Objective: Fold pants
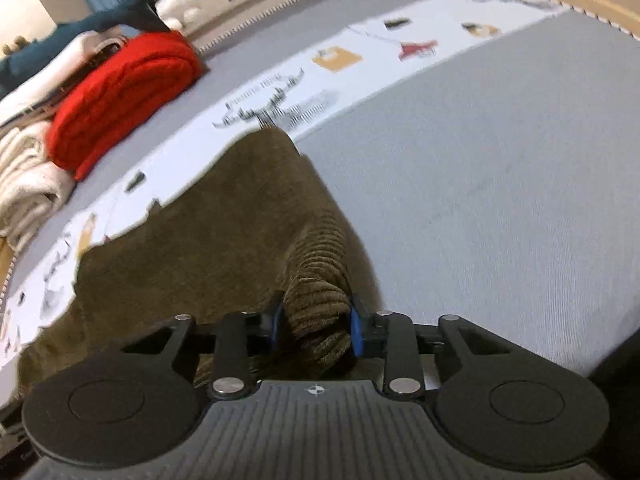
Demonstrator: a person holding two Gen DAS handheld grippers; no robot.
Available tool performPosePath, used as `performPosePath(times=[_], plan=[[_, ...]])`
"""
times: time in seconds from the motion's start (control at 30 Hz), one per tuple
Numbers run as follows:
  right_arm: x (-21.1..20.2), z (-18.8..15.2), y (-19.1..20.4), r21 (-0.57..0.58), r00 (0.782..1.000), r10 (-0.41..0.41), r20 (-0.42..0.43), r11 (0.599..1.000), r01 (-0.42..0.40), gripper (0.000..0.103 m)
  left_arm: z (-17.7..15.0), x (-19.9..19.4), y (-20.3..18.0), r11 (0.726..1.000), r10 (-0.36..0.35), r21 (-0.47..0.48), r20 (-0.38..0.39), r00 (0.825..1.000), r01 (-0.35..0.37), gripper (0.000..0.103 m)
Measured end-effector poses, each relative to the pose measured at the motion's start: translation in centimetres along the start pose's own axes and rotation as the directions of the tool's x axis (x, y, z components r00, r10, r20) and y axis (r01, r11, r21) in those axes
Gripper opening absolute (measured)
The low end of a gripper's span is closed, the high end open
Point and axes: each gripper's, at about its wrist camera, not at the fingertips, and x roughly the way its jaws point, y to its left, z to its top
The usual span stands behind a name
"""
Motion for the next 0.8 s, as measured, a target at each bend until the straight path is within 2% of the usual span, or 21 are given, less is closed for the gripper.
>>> performPosePath(times=[0.13,0.2,0.27,0.33,0.47,0.67,0.73,0.8], plan=[[-1.1,1.1,0.1,-0.022,0.998,0.030,0.047,0.999,-0.029,0.029,2.6,-0.6,-0.1,0.997,-0.016,-0.082,-0.066,0.998,0.011,0.060],[-1.4,1.3,0.5,-0.060,0.998,0.042,0.054,0.997,-0.038,0.028,4.9,-0.5,-1.0,0.993,-0.058,-0.104,-0.082,0.995,0.049,0.063],[-1.6,1.2,1.1,-0.119,0.997,0.044,0.059,0.992,-0.036,0.028,7.5,0.3,-2.4,0.985,-0.126,-0.133,-0.118,0.985,0.110,0.081],[-1.8,1.1,1.7,-0.188,0.997,0.046,0.063,0.982,-0.033,0.028,10.2,1.4,-4.5,0.971,-0.202,-0.155,-0.141,0.969,0.180,0.082],[-1.9,1.1,2.1,-0.248,0.996,0.063,0.070,0.968,-0.043,0.028,13.9,4.0,-9.8,0.959,-0.275,-0.114,-0.178,0.945,0.258,0.085],[-2.2,1.1,2.2,-0.268,0.993,0.086,0.080,0.961,-0.061,0.028,16.2,10.5,-16.5,0.963,-0.266,-0.052,-0.345,0.900,0.265,0.085],[-2.5,0.9,2.5,-0.291,0.990,0.102,0.094,0.954,-0.071,0.028,16.5,12.8,-17.7,0.970,-0.234,-0.050,-0.430,0.872,0.236,0.085],[-2.9,0.8,2.8,-0.322,0.987,0.123,0.108,0.943,-0.082,0.028,16.3,14.9,-18.8,0.984,-0.154,-0.003,-0.527,0.836,0.180,0.085]])
